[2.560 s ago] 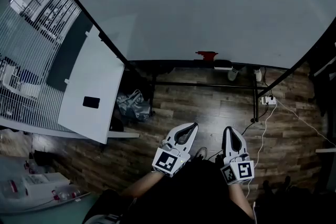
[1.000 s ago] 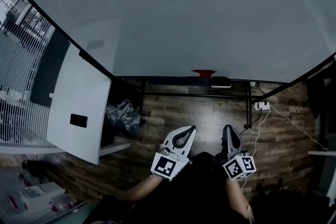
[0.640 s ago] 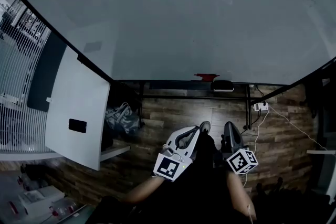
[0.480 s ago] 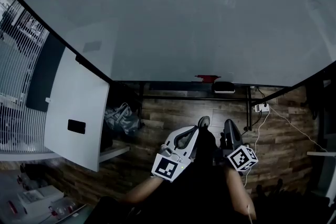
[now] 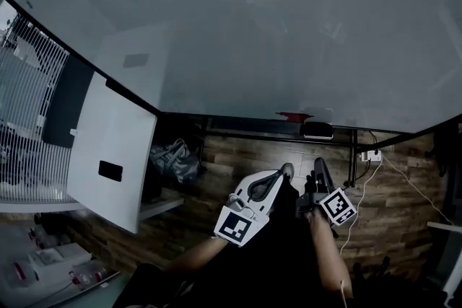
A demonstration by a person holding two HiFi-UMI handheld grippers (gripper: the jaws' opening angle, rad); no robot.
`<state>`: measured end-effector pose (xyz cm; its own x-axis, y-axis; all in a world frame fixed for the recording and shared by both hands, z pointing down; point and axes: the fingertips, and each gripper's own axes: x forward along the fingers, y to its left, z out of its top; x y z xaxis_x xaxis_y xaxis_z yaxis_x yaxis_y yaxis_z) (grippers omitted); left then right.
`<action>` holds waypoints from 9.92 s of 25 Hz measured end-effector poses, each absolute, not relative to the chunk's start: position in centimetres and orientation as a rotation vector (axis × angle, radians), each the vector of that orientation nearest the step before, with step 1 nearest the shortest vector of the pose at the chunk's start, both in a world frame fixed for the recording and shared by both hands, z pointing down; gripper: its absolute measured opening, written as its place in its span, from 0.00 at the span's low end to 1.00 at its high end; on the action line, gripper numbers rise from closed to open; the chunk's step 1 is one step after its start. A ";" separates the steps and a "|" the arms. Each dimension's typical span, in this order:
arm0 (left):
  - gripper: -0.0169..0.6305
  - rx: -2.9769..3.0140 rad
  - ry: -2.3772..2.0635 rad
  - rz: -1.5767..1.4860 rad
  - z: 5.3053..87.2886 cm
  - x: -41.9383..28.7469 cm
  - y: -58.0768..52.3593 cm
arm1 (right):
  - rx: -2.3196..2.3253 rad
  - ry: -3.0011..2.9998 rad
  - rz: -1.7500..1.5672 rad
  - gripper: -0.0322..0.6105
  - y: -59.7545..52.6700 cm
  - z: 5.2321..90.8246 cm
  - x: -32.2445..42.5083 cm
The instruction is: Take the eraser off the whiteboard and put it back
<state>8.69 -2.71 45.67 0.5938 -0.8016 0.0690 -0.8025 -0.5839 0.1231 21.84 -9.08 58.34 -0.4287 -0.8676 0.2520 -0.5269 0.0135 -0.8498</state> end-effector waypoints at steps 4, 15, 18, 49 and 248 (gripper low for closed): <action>0.03 2.666 -1.357 0.026 45.9 8.8 -4.6 | -1.470 1.890 -1.474 0.07 -10.7 61.1 22.6; 0.03 2.682 -1.328 0.085 46.4 10.7 -8.1 | -1.319 1.763 -1.623 0.27 -14.3 65.1 22.6; 0.03 2.672 -1.325 0.103 46.7 10.9 -8.8 | -1.305 1.753 -1.661 0.34 -15.2 66.1 22.0; 0.03 2.643 -1.321 0.170 47.8 10.4 -10.7 | -1.378 1.529 -1.798 0.31 -17.3 70.3 22.7; 0.03 2.271 -1.709 -0.082 47.5 -13.0 -4.3 | -1.412 1.752 -1.810 0.29 -11.9 67.6 -1.5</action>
